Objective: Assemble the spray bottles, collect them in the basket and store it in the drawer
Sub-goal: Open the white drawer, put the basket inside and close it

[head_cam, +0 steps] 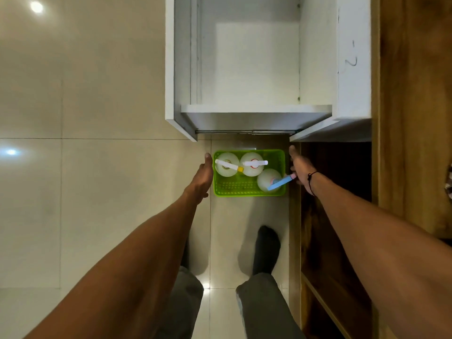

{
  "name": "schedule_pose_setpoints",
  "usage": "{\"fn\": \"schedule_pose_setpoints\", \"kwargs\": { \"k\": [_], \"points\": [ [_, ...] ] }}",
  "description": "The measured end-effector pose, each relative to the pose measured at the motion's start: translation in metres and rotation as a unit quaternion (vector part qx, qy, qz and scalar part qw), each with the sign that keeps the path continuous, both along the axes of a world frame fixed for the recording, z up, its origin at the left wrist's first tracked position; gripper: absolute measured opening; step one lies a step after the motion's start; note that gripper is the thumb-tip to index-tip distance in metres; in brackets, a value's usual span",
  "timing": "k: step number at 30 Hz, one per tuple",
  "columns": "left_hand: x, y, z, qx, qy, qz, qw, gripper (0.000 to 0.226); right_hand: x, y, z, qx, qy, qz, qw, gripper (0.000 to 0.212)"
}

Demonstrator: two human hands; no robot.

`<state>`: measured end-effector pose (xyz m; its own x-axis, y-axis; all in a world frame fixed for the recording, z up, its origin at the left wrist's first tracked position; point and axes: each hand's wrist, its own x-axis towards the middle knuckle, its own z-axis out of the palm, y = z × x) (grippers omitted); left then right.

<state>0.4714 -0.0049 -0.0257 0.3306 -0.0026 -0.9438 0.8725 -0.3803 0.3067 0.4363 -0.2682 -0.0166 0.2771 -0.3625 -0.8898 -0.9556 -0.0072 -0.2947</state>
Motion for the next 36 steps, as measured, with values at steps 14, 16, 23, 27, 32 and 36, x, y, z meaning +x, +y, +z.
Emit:
{"fn": "schedule_pose_setpoints", "kwargs": {
  "k": [14,16,23,27,32,36],
  "points": [
    [-0.001,-0.018,-0.052,-0.025,0.009,0.006,1.000,0.079,-0.007,-0.002,-0.042,0.094,-0.009,-0.087,0.992,0.079],
    [-0.003,-0.016,-0.045,-0.023,0.011,0.006,1.000,0.074,-0.009,-0.001,-0.037,0.099,-0.004,-0.102,0.990,0.083],
    [-0.007,-0.002,0.009,-0.005,0.015,0.049,0.999,0.067,-0.015,0.013,0.035,0.120,-0.015,-0.160,0.980,0.088],
    [-0.013,0.001,0.068,-0.002,0.003,0.059,0.998,0.072,-0.021,0.019,0.111,0.121,-0.018,-0.156,0.980,0.079],
    [-0.021,0.009,0.172,0.007,0.008,0.054,0.998,0.083,-0.026,0.027,0.210,0.132,-0.004,-0.167,0.977,0.078],
    [-0.022,0.016,0.255,0.012,0.016,0.062,0.998,0.082,-0.026,0.030,0.283,0.135,0.002,-0.170,0.976,0.089]
  ]
}}
